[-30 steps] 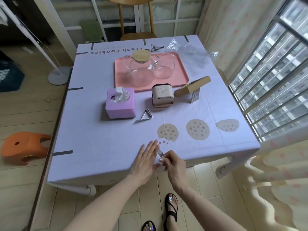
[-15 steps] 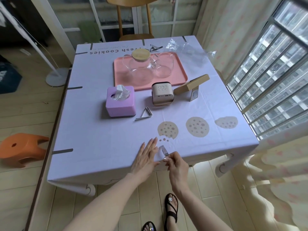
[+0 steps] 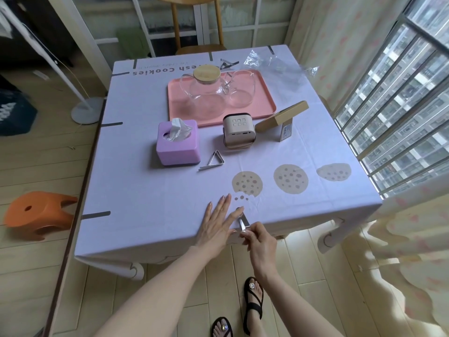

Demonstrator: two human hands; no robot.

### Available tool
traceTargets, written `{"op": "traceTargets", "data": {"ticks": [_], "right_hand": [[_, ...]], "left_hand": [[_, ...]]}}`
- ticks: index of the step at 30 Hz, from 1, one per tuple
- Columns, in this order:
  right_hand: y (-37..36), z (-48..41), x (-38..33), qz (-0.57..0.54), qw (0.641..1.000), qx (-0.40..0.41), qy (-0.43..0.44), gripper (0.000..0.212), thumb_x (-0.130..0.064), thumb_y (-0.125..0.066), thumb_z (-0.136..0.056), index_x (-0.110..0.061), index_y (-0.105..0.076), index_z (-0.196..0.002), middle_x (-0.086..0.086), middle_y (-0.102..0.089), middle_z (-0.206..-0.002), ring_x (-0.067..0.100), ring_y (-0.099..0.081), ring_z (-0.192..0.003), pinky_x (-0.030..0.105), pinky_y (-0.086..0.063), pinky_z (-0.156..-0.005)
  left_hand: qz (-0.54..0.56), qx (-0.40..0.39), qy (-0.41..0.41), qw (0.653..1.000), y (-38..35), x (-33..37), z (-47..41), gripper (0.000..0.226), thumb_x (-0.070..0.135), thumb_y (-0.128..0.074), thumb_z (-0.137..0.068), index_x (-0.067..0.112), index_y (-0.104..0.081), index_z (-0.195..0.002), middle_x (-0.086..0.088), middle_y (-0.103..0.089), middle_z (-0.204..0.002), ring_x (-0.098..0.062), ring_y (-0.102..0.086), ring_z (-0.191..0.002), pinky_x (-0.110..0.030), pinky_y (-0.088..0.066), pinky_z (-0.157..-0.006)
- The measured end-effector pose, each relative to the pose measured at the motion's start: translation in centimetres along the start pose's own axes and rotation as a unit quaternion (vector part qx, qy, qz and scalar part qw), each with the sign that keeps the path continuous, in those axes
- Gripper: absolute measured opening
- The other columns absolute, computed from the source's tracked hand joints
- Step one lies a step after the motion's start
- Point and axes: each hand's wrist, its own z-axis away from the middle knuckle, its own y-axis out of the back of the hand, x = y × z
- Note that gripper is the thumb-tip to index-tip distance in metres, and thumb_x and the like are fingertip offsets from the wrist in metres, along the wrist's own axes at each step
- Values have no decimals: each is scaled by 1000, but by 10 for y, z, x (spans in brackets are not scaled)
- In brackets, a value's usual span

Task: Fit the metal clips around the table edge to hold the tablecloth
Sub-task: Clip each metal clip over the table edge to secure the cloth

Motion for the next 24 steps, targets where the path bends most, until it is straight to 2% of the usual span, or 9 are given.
{"op": "traceTargets", "data": {"ticks": [4,10,14,17,20,22,24], "right_hand": [[0,3,1,10,1000,-14,16,21,-3,-61,-82,-6,-53,-64,2,-54,-52,10,-46,-52,22,-38,-55],[-3,8,9,-1,1000,-25,13,31,-1,-64,-82,-15,-49,-58,-4,-53,-51,10,-47,-51,23,-42,-56],[3,7,16,-21,998,-66,-12,15,-8,-66,-80,-14,-62,-67,-1,-67,-67,17,-61,-70,29,-49,-73],[6,8,16,-95,994,-44,-33,11,-9,-54,-72,-14,-64,-73,10,-69,-77,26,-66,-81,33,-53,-79],[2,2,12,-140,987,10,-78,10,0,-57,-83,-9,-59,-82,11,-63,-82,30,-66,-78,34,-57,-69],[-2,-5,10,-132,984,-4,-116,2,-6,-61,-86,-6,-59,-85,11,-63,-81,25,-66,-73,28,-56,-62],[-4,-10,8,-124,980,-34,-151,8,-9,-62,-86,-3,-62,-82,12,-65,-74,21,-65,-65,26,-56,-61]], "left_hand": [[2,21,-12,1000,1,0,1,64,25,-55,-92,39,-10,-136,-3,3,-156,-21,8,-143,-37,15,-113],[9,31,-19,999,1,0,2,56,23,-53,-92,36,-16,-132,-3,3,-156,-21,8,-144,-38,13,-114],[11,36,-25,999,0,0,1,60,22,-69,-80,29,-34,-128,-11,-21,-154,-28,-15,-142,-42,-1,-113],[7,41,-24,999,0,-1,1,60,23,-71,-79,29,-36,-127,-10,-22,-153,-28,-16,-141,-42,-2,-113],[7,43,-26,999,2,-1,2,57,22,-63,-86,32,-28,-129,-5,-9,-155,-25,-7,-143,-40,4,-114],[1,37,-30,999,3,0,3,56,21,-58,-90,34,-22,-131,2,0,-154,-24,-2,-144,-39,10,-114],[3,37,-36,999,3,1,4,57,18,-60,-88,31,-26,-131,5,-7,-155,-25,-7,-144,-42,8,-113]]}}
